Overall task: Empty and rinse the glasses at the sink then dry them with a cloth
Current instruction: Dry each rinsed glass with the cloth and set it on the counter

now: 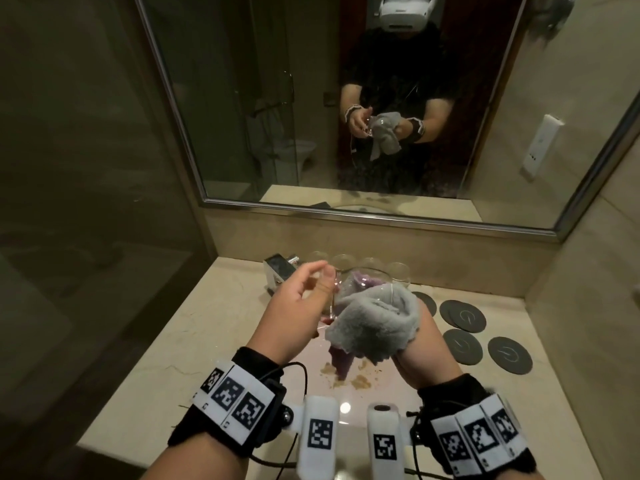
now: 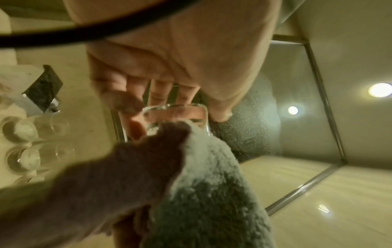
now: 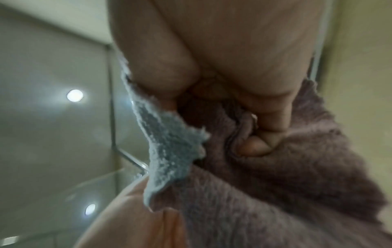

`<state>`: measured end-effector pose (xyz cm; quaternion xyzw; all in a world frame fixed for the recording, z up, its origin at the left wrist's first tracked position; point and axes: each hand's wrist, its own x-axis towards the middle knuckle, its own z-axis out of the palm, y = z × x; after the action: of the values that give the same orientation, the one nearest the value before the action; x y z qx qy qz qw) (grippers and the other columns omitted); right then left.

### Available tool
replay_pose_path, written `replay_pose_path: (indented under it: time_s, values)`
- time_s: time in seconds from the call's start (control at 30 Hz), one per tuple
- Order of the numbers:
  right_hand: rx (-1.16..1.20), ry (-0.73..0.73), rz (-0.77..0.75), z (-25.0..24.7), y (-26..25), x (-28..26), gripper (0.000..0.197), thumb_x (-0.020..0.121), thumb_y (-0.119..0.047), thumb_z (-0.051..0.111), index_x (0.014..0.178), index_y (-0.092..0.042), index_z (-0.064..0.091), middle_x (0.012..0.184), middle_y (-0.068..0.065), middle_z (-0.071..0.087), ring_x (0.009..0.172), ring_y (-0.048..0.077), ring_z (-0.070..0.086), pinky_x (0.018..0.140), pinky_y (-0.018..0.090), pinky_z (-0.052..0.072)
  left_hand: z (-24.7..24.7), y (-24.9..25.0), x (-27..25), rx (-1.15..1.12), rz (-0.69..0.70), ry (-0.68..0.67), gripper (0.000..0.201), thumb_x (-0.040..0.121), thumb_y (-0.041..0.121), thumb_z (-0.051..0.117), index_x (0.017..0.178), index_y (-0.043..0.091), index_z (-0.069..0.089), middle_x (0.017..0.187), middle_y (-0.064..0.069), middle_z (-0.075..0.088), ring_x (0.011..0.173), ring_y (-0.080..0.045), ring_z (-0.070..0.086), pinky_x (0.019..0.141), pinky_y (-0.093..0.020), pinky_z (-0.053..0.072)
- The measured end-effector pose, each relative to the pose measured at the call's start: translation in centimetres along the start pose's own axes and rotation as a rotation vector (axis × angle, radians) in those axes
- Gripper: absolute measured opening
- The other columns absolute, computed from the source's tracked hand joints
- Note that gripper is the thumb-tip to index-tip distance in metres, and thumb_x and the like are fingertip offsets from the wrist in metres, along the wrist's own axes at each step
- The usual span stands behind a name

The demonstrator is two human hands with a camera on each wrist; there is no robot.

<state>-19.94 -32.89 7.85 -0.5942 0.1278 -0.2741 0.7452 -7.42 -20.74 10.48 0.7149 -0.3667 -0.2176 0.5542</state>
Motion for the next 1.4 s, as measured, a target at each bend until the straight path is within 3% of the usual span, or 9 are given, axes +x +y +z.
replay_pose_path:
  time_s: [0.2,0.37,0.53,0.67,0.83,0.97,1.13,1.27,1.4]
  values:
    - [0.209,0.066,0.044,0.1,-0.1,0.0,0.050,0.081,-0.021,0.067,0.109,0.018,0.051,0.077,0.021,0.059,0.054,0.021,0.055,0.041,0.028,0.041,-0.3,-0.1,-0.1,0.047,0.083,-0.069,0.046,0.084,0.051,0.058,0.129,0.042,0.052,0.115,0.015,0.059,0.088,-0.009,0.064,0.069,-0.024,0.054]
    - [0.155,0.072,0.025,-0.1,-0.3,0.3,0.024,0.086,-0.012,0.066,0.100,0.006,0.062,0.090,0.026,0.067,0.071,0.026,0.064,0.054,0.028,0.052,0.0,-0.1,0.4,-0.024,-0.027,-0.023,0.051,0.084,0.057,0.052,0.125,0.026,0.056,0.097,0.003,0.063,0.062,-0.002,0.061,0.054,-0.027,0.050]
    - [0.287,0.003,0.043,-0.2,-0.6,0.1,0.024,0.069,-0.032,0.081,0.082,-0.013,0.074,0.079,0.011,0.068,0.070,0.022,0.063,0.061,0.032,0.052,-0.3,-0.1,0.3,0.081,0.066,-0.122,0.051,0.088,0.050,0.061,0.135,0.046,0.043,0.127,0.022,0.048,0.084,-0.010,0.063,0.066,-0.025,0.054]
    - [0.021,0.069,-0.023,-0.2,0.1,0.5,0.035,0.071,-0.030,0.072,0.094,-0.004,0.068,0.089,0.021,0.069,0.077,0.034,0.064,0.064,0.039,0.054,-0.1,-0.2,0.6,0.039,-0.024,-0.064,0.065,0.078,0.066,0.051,0.132,0.031,0.051,0.116,0.003,0.062,0.076,-0.005,0.065,0.061,-0.024,0.053]
    - [0.346,0.064,0.108,0.0,0.3,0.0,0.052,0.056,-0.035,0.088,0.096,-0.009,0.068,0.081,0.012,0.068,0.067,0.021,0.063,0.055,0.032,0.051,-0.6,-0.3,0.3,0.137,0.079,-0.158,0.051,0.086,0.048,0.064,0.133,0.047,0.044,0.121,0.025,0.049,0.094,0.002,0.055,0.078,-0.022,0.049]
    - [0.068,0.140,0.018,0.0,0.8,-0.1,0.006,0.084,-0.015,0.065,0.088,-0.013,0.069,0.083,0.021,0.066,0.068,0.027,0.061,0.056,0.038,0.050,-0.3,-0.1,0.5,0.036,-0.068,-0.082,0.058,0.085,0.061,0.045,0.131,0.025,0.052,0.098,0.009,0.062,0.064,0.004,0.060,0.058,-0.024,0.049]
    - [0.269,0.091,0.075,0.5,-0.1,-0.3,0.019,0.081,-0.015,0.061,0.094,-0.002,0.063,0.068,0.010,0.064,0.055,0.018,0.057,0.044,0.026,0.043,-0.9,-0.8,0.4,0.133,0.060,-0.148,0.052,0.088,0.045,0.064,0.137,0.043,0.045,0.131,0.019,0.051,0.092,-0.004,0.060,0.077,-0.023,0.050]
    - [0.151,0.132,0.040,0.1,0.9,0.3,0.022,0.084,-0.015,0.067,0.098,0.002,0.063,0.079,0.015,0.063,0.057,0.017,0.058,0.044,0.025,0.045,-0.4,-0.5,0.5,0.028,-0.039,-0.115,0.073,0.076,0.066,0.050,0.138,0.026,0.048,0.112,0.006,0.063,0.073,0.000,0.064,0.062,-0.027,0.052]
    - [0.211,0.051,0.063,0.2,0.2,-0.1,0.029,0.074,-0.030,0.078,0.082,-0.004,0.067,0.073,0.016,0.063,0.057,0.020,0.060,0.047,0.029,0.047,-0.8,-0.4,0.3,0.108,0.055,-0.144,0.052,0.090,0.035,0.065,0.138,0.038,0.045,0.123,0.019,0.053,0.079,0.003,0.058,0.069,-0.020,0.050]
